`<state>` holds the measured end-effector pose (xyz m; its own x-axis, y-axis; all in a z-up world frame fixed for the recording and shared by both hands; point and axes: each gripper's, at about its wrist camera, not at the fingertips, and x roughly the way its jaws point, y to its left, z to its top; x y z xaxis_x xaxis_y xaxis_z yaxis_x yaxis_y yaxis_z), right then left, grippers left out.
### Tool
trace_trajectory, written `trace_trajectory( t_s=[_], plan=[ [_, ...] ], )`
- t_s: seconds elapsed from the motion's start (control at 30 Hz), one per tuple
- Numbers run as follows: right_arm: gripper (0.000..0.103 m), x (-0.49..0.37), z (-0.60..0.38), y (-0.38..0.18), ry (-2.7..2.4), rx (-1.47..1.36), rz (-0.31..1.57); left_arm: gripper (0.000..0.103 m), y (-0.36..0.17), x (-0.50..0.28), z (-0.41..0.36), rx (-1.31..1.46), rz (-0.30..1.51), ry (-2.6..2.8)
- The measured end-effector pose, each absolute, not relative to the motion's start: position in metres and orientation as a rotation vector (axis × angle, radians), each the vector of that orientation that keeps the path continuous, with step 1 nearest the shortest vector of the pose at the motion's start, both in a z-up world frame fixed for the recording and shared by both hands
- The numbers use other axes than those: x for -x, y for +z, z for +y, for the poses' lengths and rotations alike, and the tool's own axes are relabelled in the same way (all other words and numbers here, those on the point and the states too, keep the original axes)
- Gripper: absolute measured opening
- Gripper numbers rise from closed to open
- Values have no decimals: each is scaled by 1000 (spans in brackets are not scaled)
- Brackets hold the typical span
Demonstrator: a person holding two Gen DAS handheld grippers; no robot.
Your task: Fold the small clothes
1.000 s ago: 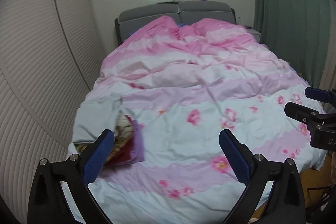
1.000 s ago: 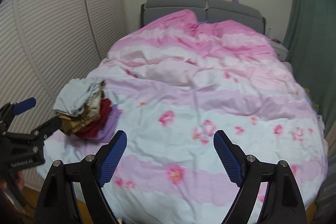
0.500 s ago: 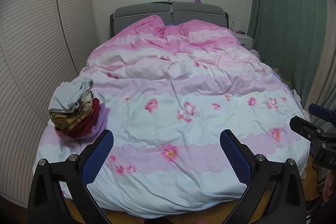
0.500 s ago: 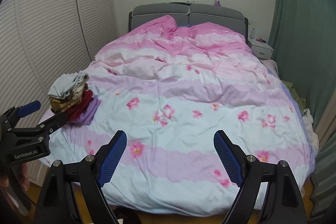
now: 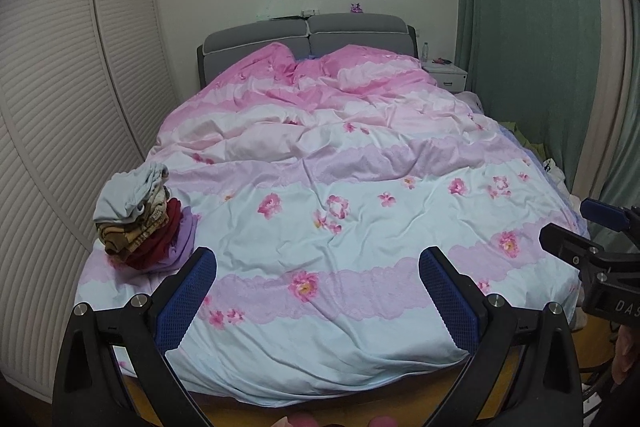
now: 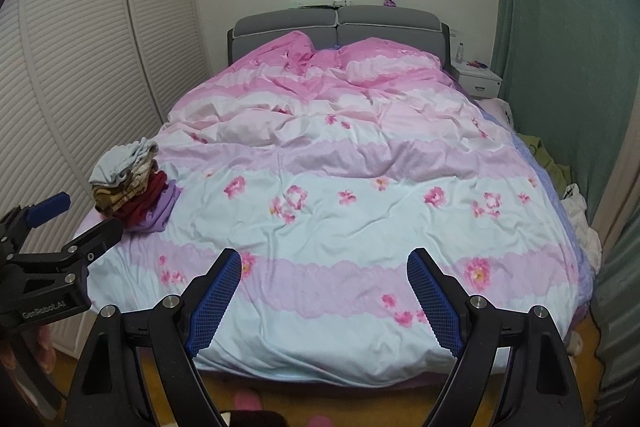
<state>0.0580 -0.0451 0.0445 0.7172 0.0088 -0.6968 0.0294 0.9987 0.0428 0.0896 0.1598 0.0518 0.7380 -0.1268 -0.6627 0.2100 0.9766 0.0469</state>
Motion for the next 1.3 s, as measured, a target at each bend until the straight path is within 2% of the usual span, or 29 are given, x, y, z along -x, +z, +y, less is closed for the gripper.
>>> trace_trajectory(
  t_s=[1.3],
  plan=[
    [86,-28,-62,44,-28,-70,770,103,49,-71,142,-116,755,-199]
  ],
)
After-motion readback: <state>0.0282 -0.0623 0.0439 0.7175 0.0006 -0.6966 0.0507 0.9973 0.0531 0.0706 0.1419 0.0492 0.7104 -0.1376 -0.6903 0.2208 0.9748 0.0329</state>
